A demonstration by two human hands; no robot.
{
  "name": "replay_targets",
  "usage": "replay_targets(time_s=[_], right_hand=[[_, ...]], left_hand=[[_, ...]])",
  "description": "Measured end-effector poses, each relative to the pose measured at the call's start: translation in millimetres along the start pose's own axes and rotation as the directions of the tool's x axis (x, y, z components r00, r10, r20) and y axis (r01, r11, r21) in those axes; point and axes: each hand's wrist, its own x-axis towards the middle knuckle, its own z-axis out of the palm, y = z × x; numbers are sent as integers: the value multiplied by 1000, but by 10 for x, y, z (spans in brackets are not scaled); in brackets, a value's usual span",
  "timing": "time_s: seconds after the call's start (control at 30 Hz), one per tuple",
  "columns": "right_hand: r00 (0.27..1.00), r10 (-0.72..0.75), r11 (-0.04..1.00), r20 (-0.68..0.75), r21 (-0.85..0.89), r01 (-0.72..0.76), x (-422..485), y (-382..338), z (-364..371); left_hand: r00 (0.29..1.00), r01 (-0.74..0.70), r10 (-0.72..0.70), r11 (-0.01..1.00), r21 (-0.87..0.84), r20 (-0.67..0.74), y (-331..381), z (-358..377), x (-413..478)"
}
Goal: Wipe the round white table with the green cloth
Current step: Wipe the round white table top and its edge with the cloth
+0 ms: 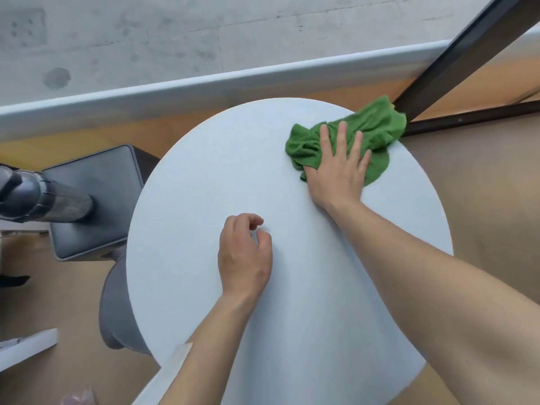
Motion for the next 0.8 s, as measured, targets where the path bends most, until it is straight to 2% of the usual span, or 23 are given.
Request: replay_targets(time_s=[0.07,0.13,0.2,0.27,0.4,0.5,0.53,0.57,0.63,0.73,0.8], right_hand=[[981,-187,982,49,-3,187,-85,-695,79],[932,-351,936,95,-2,353,-355,-1329,205],[856,-493,866,156,-3,500,-738,-1791,339],[748,-621,768,235,-11,640,-1142,-2032,461],[557,-777,574,294,-32,818,-1770,-1856,595],[380,-871,390,311,-33,920,-1779,-1355,583],[359,-885,364,298,-39,931,-1685,-1165,556],[386,-879,385,279,-59,921,-1552,-944,520],[561,-795,556,232,-92,826,-1217,-471,405],[844,-517,842,143,-93,532,-755,308,138],[950,-298,949,93,-79,306,-624,818,15]], left_hand=[[996,42,-44,999,-26,-75,-133,-208,9],[980,65,-76,996,-64,-183,-255,-442,2],[956,75,-100,992,-102,-274,-383,-677,-4],[939,89,-125,988,-123,-321,-521,-879,-13],[924,160,-181,983,-90,-336,-702,-1036,-112],[939,171,-187,982,-82,-288,-691,-911,-218],[947,161,-178,984,-81,-269,-671,-850,-247],[955,145,-162,986,-86,-249,-629,-764,-282],[969,121,-141,987,-106,-205,-527,-579,-346],[988,92,-104,990,-108,-117,-368,-300,-446],[997,60,-66,992,-115,-48,-288,-162,-518]])
